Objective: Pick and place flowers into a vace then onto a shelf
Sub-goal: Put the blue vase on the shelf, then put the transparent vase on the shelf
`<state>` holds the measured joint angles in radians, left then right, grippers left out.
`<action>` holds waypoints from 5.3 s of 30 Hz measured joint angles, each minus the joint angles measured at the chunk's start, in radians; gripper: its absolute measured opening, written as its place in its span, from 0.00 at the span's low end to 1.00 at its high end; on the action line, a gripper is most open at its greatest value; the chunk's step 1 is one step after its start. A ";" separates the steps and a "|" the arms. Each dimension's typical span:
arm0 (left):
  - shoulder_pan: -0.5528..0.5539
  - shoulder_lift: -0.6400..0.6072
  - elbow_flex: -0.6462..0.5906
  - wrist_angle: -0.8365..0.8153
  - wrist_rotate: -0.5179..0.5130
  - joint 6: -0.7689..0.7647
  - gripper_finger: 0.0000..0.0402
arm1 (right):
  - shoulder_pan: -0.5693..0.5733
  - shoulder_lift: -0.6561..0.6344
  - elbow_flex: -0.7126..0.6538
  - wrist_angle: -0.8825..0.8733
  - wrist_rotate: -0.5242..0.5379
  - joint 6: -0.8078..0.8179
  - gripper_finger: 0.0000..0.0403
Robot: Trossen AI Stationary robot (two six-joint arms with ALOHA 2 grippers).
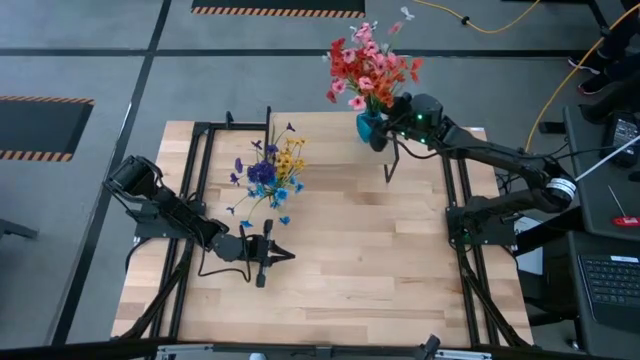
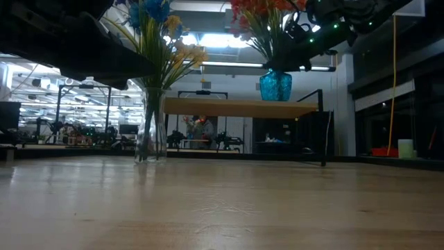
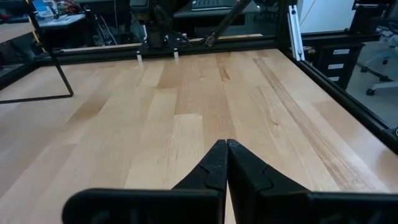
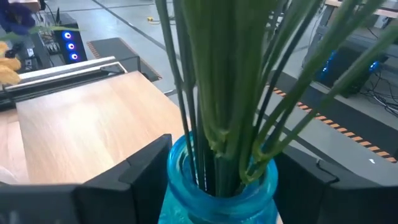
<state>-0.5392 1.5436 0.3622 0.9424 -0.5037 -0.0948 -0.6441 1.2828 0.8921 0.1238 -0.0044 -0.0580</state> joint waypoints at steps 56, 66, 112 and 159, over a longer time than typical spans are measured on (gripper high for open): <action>-0.019 -0.059 0.000 -0.039 -0.035 0.002 0.00 | 0.182 -0.359 -0.001 -0.468 -0.024 -0.028 0.31; -0.103 -0.298 0.000 -0.456 -0.217 -0.181 0.00 | 0.441 -0.359 -0.121 -0.397 0.167 0.020 0.04; 0.027 -0.225 0.000 -0.895 -0.661 -0.714 0.61 | 0.656 -0.349 -0.587 0.330 0.171 0.050 0.03; 0.249 -0.056 0.000 -0.410 -0.604 -0.293 0.61 | 0.656 -0.349 -0.587 0.328 0.171 0.049 0.04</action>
<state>-0.2906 1.4875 0.3622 0.5322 -1.1080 -0.3873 0.0116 0.9340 0.3054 0.4519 0.1665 -0.0088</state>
